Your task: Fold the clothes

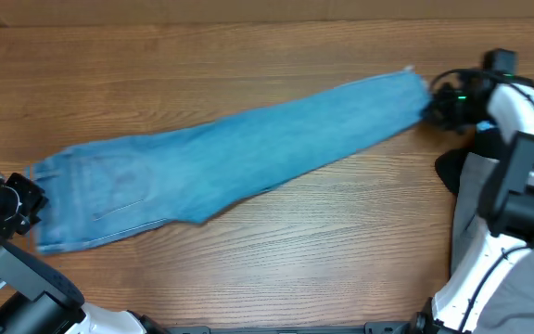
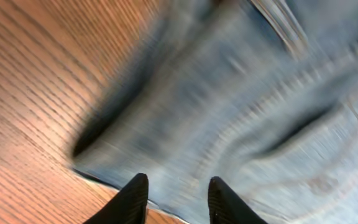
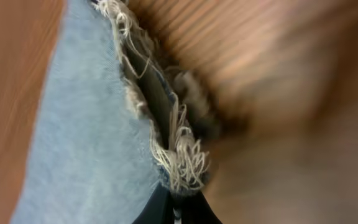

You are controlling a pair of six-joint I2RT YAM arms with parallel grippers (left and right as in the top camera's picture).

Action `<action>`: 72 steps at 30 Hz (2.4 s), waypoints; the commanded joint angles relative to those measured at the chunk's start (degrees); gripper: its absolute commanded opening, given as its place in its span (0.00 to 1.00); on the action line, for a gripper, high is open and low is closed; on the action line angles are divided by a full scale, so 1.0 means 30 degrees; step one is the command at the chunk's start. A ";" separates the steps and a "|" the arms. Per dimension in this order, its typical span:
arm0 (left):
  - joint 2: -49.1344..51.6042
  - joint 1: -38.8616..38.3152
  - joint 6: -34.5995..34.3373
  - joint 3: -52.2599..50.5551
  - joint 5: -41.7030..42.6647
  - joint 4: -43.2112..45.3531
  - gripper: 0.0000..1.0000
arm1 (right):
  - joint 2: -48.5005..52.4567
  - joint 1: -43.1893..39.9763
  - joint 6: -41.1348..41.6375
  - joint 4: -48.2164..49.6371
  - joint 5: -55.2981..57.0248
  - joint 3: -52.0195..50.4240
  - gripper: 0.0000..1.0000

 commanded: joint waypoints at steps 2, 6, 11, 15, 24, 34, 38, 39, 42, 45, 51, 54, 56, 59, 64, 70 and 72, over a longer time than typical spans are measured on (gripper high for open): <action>-0.0109 -0.0138 0.0495 0.0408 0.0597 0.0452 0.42 | -0.2419 -0.1421 -0.1559 -0.0597 -0.1093 0.0313 0.42; -0.0095 -0.0182 0.0568 0.0291 0.0219 0.0816 0.51 | -0.2433 -0.1530 -0.2164 -0.1909 -0.1581 0.0306 0.69; -0.0095 -0.0226 0.0743 -0.0838 0.1676 0.3424 0.47 | -0.2477 -0.0714 -0.4036 -0.2885 -0.3264 0.0313 0.65; -0.0095 -0.0539 0.2433 -0.2295 0.5217 0.6951 0.56 | -0.2820 0.0284 -0.5304 -0.3555 -0.4874 0.0313 0.66; 0.1319 -0.2630 0.4065 -0.3410 0.5632 1.0484 0.84 | -0.5515 0.2783 -0.6295 -0.5231 -0.5996 0.0306 0.66; 0.2688 -0.2958 0.4073 -0.2871 0.5340 1.0010 0.17 | -0.8269 0.4758 -0.6273 -0.5515 -0.5945 0.0313 0.68; 0.2127 -0.2914 0.4146 -0.1435 0.5646 0.7584 0.07 | -0.8276 0.4911 -0.6280 -0.5952 -0.5901 0.0306 0.68; 0.1894 -0.2914 0.4226 -0.1093 0.5646 0.6980 0.05 | -0.8276 0.4911 -0.6280 -0.6040 -0.5901 0.0306 0.68; 0.1013 -0.2922 0.4364 -0.0262 0.5588 0.5158 0.04 | -0.8276 0.4911 -0.6280 -0.6222 -0.5748 0.0306 0.68; 0.0044 -0.2922 0.4350 -0.0146 0.5333 0.4058 0.04 | -0.8276 0.4911 -0.6280 -0.6513 -0.5617 0.0306 0.68; -0.0284 -0.2914 0.2965 -0.0255 0.0532 0.2543 0.57 | -0.8276 0.4911 -0.6288 -0.7002 -0.5144 0.0306 0.69; -0.0226 -0.2914 0.1851 -0.0539 -0.0903 0.1851 0.63 | -0.8276 0.4911 -0.6288 -0.7395 -0.4554 0.0306 0.70; -0.0226 -0.2914 0.1209 -0.0845 -0.1909 0.1399 0.67 | -0.8276 0.4911 -0.6288 -0.7570 -0.4306 0.0306 0.70; -0.0226 -0.2878 -0.0401 -0.1530 -0.4342 0.1566 0.72 | -0.8276 0.4911 -0.6288 -0.7781 -0.4109 0.0306 0.70; -0.0146 -0.2885 -0.0029 -0.3592 -0.3249 0.4269 0.69 | -0.8276 0.4947 -0.6288 -0.7854 -0.4109 0.0306 0.70; 0.0051 -0.2878 0.2623 -0.4860 0.0736 0.4575 0.08 | -0.8276 0.4947 -0.6280 -0.8007 -0.4116 0.0306 0.71; 0.0000 -0.2878 0.2943 -0.4707 0.1734 0.4109 0.04 | -0.8276 0.4947 -0.6280 -0.8021 -0.4116 0.0306 0.70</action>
